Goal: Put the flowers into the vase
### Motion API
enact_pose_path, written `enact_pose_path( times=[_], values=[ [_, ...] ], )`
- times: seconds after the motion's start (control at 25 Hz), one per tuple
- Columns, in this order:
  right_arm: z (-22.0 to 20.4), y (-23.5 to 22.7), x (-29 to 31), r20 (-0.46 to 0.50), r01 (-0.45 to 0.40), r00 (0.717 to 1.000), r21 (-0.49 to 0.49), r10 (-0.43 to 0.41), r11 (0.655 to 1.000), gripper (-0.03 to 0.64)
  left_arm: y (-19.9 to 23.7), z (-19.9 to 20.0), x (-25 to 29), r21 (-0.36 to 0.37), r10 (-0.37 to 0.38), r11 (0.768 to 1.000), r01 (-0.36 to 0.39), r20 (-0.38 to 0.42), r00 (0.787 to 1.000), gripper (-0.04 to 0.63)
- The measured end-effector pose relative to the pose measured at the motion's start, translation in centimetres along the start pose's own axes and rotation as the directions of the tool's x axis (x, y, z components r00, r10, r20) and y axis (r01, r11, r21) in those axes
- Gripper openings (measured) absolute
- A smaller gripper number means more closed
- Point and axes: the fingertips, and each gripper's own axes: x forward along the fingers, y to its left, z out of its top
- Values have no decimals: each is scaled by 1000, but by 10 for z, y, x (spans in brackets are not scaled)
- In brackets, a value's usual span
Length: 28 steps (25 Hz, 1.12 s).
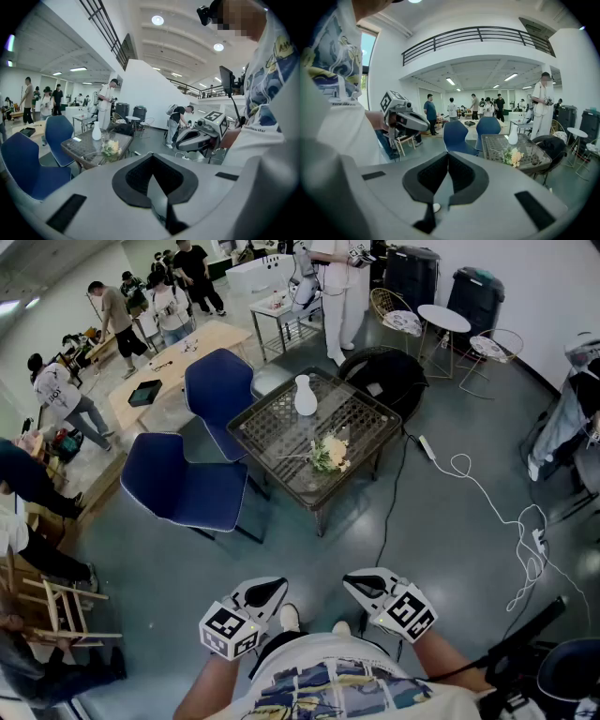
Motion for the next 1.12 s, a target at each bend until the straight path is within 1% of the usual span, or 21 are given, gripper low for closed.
enact_pose_path(
  times=[0.16,0.28,0.44,0.6,0.68,0.8,0.88,0.96,1.0,1.04,1.12],
  values=[
    [-26,-24,-5,9,29,1000,32,-30,999,14,-9,-1,29,32,-12,999,12,-6,1000,9],
    [-37,-37,-6,18,33,999,50,-33,998,12,-12,-5,45,32,-30,999,31,-25,999,9],
    [-42,-66,4,11,51,999,72,-52,996,14,3,-1,70,34,-55,998,57,-43,998,9],
    [-38,-111,24,-17,91,996,107,-90,990,14,38,18,99,37,-97,994,98,-30,995,9],
    [-27,-135,42,-18,114,993,123,-113,986,15,66,33,111,33,-113,993,114,-19,993,9],
    [-10,-171,71,-32,149,989,120,-146,982,15,106,58,123,27,-146,989,146,2,989,9],
    [-8,-201,89,-59,181,983,122,-175,976,17,128,70,131,41,-167,985,167,6,986,9],
    [-9,-234,112,-85,217,975,132,-207,967,18,151,80,137,70,-186,980,185,0,983,11],
    [-12,-250,124,-99,233,970,134,-221,963,28,162,83,138,82,-195,977,195,-4,981,11],
    [-15,-264,137,-112,246,966,136,-232,960,53,174,86,140,90,-202,975,201,-6,979,11],
    [-24,-293,160,-142,267,959,160,-246,950,135,197,92,146,95,-196,976,195,-7,981,11]
  ],
)
